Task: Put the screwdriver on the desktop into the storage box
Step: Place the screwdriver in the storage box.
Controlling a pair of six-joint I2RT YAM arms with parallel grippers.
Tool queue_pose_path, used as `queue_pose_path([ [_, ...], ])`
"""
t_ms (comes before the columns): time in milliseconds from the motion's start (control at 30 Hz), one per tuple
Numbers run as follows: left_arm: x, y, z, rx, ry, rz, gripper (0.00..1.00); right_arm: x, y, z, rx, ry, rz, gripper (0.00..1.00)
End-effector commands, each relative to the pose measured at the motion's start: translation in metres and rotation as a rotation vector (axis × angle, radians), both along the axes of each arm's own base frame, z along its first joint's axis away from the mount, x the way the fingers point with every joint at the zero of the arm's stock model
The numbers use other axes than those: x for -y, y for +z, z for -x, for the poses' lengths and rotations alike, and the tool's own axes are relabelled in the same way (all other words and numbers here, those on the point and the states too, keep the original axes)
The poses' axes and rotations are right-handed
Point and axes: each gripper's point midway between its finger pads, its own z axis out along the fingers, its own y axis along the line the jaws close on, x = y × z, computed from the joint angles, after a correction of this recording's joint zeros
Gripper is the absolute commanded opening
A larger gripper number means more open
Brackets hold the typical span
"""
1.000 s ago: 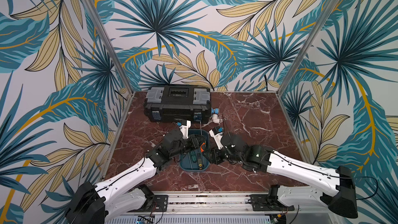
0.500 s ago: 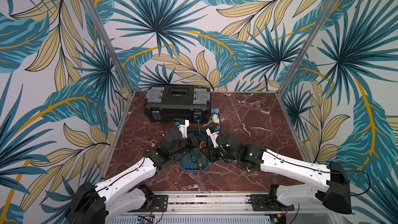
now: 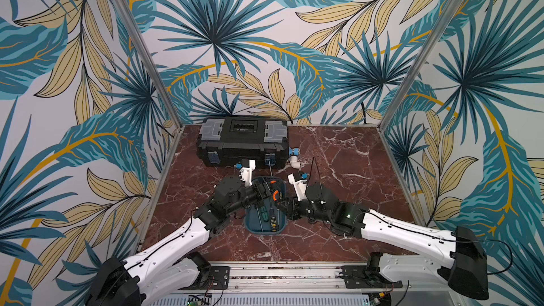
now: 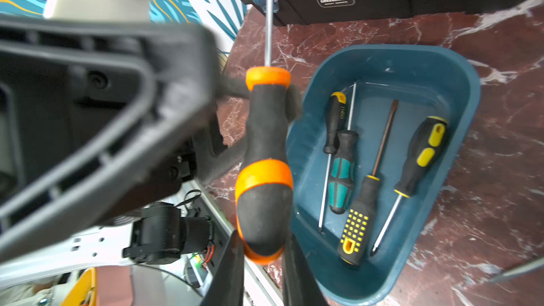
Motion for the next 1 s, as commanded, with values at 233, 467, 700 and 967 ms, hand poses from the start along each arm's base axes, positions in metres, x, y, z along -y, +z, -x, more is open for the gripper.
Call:
queue_pose_path([
  [233,0.000,0.022,0.016,0.129,-0.109,0.039,0.61,-0.007,0.046,0.011,-0.011,0.084,-0.287,0.00],
  [467,0.000,0.021,0.016,0.138,-0.111,0.045,0.41,-0.009,0.061,0.015,-0.001,0.117,-0.356,0.00],
  [700,-0.005,0.015,0.010,0.112,-0.073,0.000,0.07,-0.010,0.049,0.013,-0.022,0.102,-0.316,0.00],
  [967,-0.048,-0.065,0.000,-0.072,0.029,-0.537,0.00,0.054,-0.006,-0.010,-0.025,-0.130,0.217,0.54],
])
